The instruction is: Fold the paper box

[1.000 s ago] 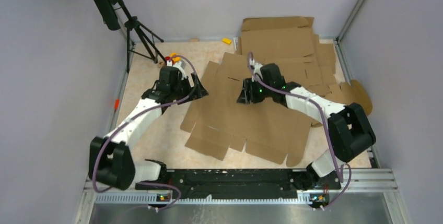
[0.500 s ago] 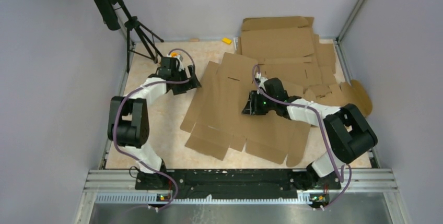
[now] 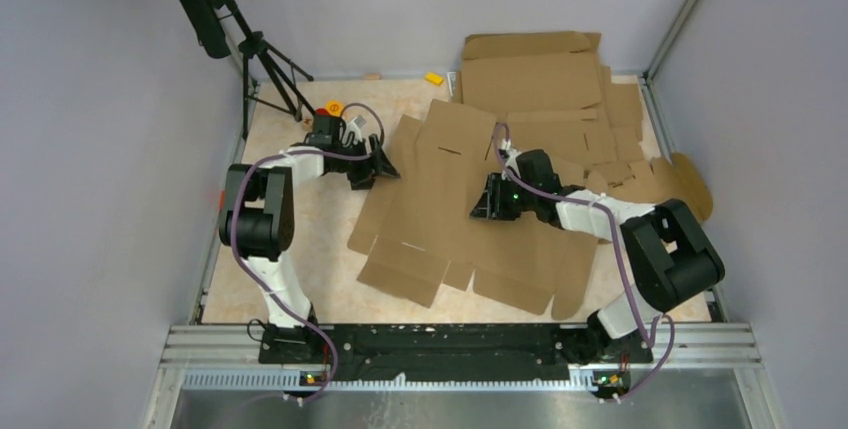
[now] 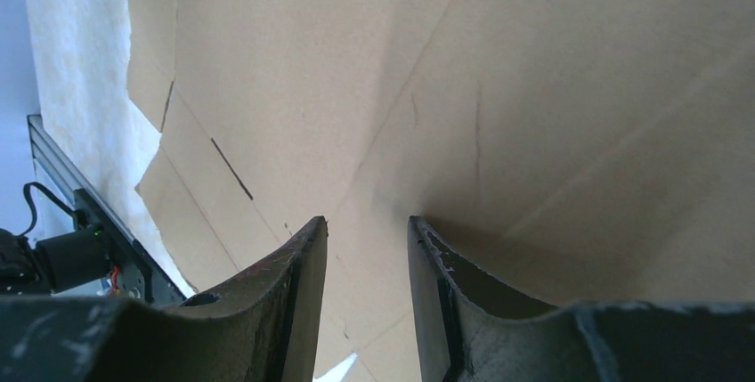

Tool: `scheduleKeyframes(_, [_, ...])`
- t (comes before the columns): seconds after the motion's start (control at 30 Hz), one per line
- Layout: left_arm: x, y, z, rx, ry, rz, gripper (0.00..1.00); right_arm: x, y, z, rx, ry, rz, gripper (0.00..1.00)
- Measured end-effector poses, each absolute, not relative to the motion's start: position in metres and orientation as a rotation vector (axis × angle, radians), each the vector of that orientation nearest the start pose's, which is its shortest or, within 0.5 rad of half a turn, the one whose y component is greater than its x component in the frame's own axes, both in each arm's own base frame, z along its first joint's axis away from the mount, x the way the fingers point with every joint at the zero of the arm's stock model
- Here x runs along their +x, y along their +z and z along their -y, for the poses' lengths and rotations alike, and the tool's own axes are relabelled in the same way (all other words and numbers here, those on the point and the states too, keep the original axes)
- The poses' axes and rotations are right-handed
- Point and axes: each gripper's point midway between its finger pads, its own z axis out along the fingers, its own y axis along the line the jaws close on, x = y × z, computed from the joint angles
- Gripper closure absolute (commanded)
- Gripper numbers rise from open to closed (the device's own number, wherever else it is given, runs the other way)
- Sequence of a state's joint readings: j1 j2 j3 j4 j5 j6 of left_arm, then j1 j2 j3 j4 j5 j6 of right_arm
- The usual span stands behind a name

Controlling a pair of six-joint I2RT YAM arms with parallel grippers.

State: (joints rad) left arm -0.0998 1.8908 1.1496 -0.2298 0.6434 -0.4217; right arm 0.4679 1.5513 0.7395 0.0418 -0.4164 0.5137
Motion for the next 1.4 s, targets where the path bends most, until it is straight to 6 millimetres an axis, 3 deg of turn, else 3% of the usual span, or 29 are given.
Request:
scheduleKeyframes(0.13, [0.393,0.057,0.162,-0.157,-1.051,-2.547,0.66,0.284,0.059,-0.246,-0.168,0.966,-2.459,0.62])
scheduleKeyframes(0.2, [0.393,0.061,0.162,-0.159,-1.051,-2.539,0.77,0.283,0.059,-0.246,-0.169,0.969,-2.461,0.62])
scheduleKeyframes(0.33, [0.385,0.072,0.162,-0.145,-1.051,-2.512,0.83,0.282,0.059,-0.247,-0.175,0.975,-2.462,0.61])
scheduleKeyframes(0.47, [0.381,0.079,0.168,-0.116,-1.057,-2.501,0.89,0.279,0.061,-0.248,-0.218,0.988,-2.466,0.53])
scheduleKeyframes(0.57, [0.377,0.078,0.173,-0.090,-1.007,-2.517,0.89,0.283,0.074,-0.254,-0.278,1.006,-2.443,0.30])
scheduleKeyframes(0.63, [0.371,0.077,0.178,-0.053,-0.947,-2.536,0.91,0.296,0.095,-0.261,-0.331,1.012,-2.386,0.23])
scheduleKeyframes(0.77, [0.358,0.080,0.189,0.043,-0.793,-2.561,0.96,0.334,0.156,-0.280,-0.377,1.007,-2.211,0.26])
scheduleKeyframes(0.87, [0.351,0.085,0.196,0.107,-0.700,-2.552,1.00,0.368,0.198,-0.292,-0.358,0.994,-2.104,0.13])
scheduleKeyframes(0.97, [0.347,0.091,0.199,0.144,-0.642,-2.534,1.00,0.400,0.218,-0.305,-0.329,1.007,-2.042,0.06])
scheduleKeyframes(1.03, [0.346,0.093,0.199,0.155,-0.612,-2.522,1.00,0.418,0.216,-0.312,-0.304,1.038,-2.026,0.05])
scheduleKeyframes(1.1, [0.342,0.092,0.198,0.161,-0.584,-2.520,1.00,0.432,0.206,-0.316,-0.263,1.086,-2.045,0.16])
scheduleKeyframes(1.33, [0.324,0.085,0.203,0.214,-0.523,-2.508,1.00,0.480,0.169,-0.329,-0.099,1.225,-2.137,0.87])
scheduleKeyframes(1.4, [0.321,0.085,0.208,0.237,-0.511,-2.501,1.00,0.488,0.167,-0.336,-0.074,1.265,-2.142,0.94])
